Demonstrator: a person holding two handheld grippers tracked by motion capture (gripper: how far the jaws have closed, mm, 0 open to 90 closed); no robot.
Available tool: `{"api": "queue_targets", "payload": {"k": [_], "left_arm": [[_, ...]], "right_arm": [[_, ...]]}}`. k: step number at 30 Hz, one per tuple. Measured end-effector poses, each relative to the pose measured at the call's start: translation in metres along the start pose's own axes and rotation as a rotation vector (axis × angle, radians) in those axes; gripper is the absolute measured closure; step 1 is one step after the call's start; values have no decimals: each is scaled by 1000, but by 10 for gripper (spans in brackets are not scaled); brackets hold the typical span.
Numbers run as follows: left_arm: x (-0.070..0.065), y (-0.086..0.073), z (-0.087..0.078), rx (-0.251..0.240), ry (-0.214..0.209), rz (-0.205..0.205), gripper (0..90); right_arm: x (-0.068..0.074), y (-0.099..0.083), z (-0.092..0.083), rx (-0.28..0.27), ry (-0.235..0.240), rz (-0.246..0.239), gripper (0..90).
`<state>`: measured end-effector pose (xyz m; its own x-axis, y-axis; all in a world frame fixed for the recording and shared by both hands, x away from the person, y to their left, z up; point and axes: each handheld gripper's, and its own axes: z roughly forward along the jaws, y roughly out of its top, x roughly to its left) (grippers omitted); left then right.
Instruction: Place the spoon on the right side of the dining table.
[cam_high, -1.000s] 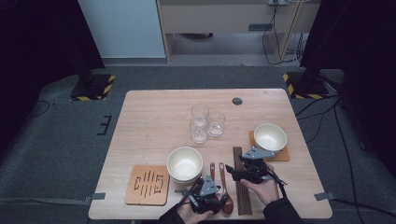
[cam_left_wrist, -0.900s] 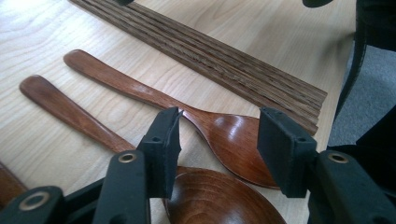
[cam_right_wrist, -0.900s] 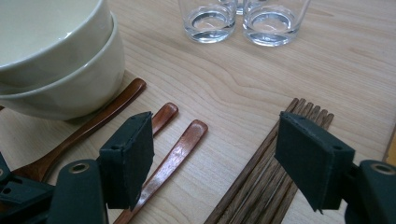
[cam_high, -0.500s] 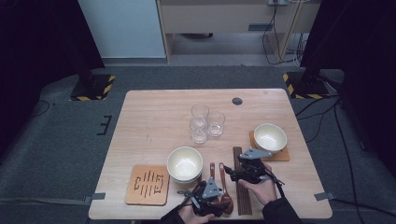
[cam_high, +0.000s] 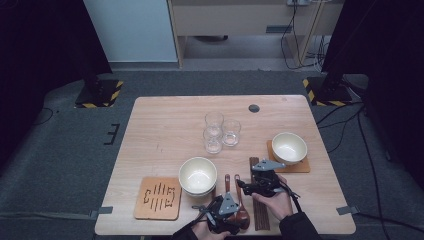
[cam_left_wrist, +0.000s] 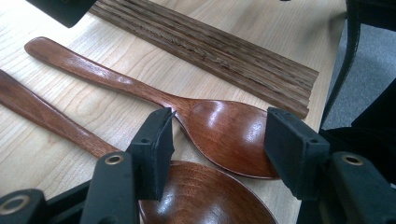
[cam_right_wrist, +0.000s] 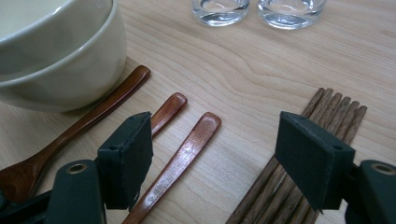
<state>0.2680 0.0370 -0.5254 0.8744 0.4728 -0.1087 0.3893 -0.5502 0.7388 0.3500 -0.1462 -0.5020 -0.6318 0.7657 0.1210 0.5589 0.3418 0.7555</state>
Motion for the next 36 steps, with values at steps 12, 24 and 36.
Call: {"api": "queue_targets", "payload": {"k": [12,24,36], "left_arm": [[-1,-1,3,-1,7,14,416],[-2,-3,5,-6,11,40,408],[-2,-5,4,-14,16,47,406]], "right_arm": [[4,0,7,21,9,2,279],[6,-1,13,37,43,11,284],[5,-1,15,52,65,24,332]]}}
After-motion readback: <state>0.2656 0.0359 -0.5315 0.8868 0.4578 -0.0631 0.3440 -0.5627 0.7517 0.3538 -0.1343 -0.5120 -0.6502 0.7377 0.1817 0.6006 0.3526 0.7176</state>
